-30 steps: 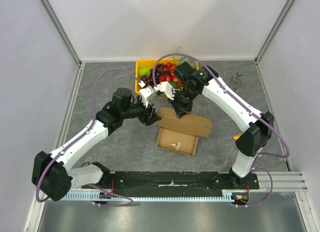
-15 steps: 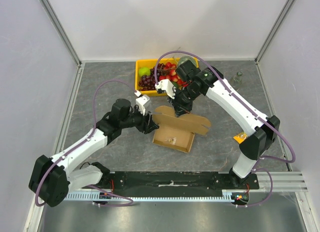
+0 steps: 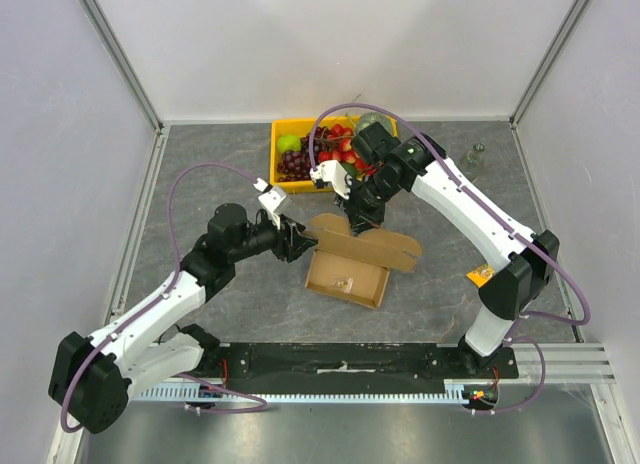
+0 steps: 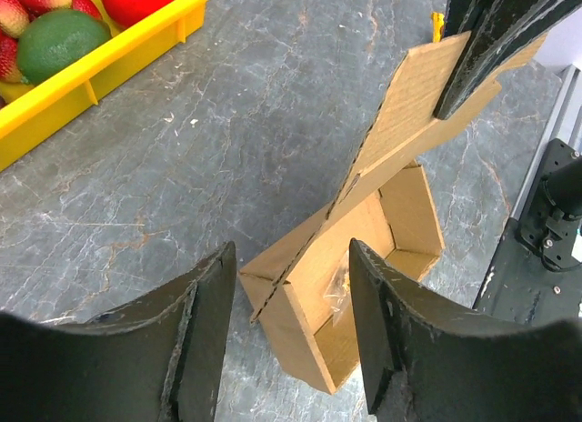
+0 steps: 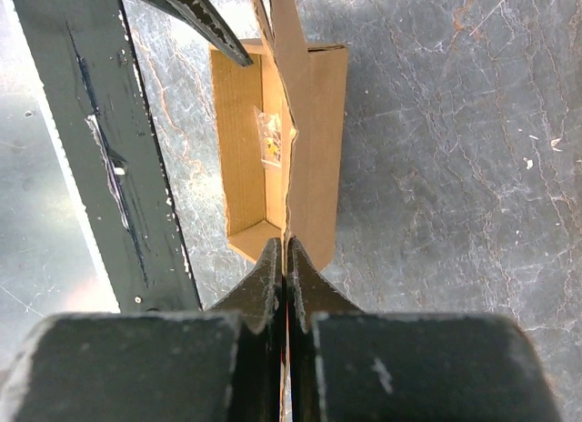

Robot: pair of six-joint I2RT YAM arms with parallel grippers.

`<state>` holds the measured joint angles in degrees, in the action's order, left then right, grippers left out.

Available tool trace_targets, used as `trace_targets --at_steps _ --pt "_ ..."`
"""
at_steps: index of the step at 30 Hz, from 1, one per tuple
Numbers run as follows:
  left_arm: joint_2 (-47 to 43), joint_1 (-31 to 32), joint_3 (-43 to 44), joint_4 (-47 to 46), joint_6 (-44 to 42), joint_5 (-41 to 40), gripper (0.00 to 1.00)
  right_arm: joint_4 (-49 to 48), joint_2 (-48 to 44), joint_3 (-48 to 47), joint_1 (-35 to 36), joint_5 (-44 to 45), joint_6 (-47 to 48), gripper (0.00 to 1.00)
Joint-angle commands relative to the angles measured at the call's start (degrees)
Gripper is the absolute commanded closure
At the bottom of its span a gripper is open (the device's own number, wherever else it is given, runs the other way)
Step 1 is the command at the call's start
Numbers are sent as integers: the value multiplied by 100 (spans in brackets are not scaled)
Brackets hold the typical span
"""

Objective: Fold the paper box

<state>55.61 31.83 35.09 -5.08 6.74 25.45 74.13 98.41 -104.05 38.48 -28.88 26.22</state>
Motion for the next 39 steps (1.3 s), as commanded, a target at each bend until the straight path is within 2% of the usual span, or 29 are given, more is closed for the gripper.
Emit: trace_targets --at_steps 1,12,23,25,28,30,33,35,39 --pt "81 -19 -116 -520 213 117 41 -91 -199 51 19 -197 24 100" --pt "125 -19 -213 -836 336 504 49 -91 -173 25 19 -232 33 100" --pt "143 -19 -362 -933 574 637 62 -74 -59 -89 19 -293 -3 100" --pt "116 -19 -363 -959 583 610 67 -57 -33 -115 19 -320 -3 100" --pt "107 -11 -354 -977 591 566 83 -56 11 -133 19 -337 -3 100" --pt "125 -11 -336 -995 600 540 89 -65 20 -124 19 -363 6 99" --pt "160 -11 -328 -986 600 505 94 -65 29 -107 19 -372 -3 91" --pt "186 -19 -310 -977 600 452 98 -179 20 -54 2 -277 -107 75" --pt "169 -11 -398 -951 618 198 98 -1344 -461 568 -445 -30 -1098 58"
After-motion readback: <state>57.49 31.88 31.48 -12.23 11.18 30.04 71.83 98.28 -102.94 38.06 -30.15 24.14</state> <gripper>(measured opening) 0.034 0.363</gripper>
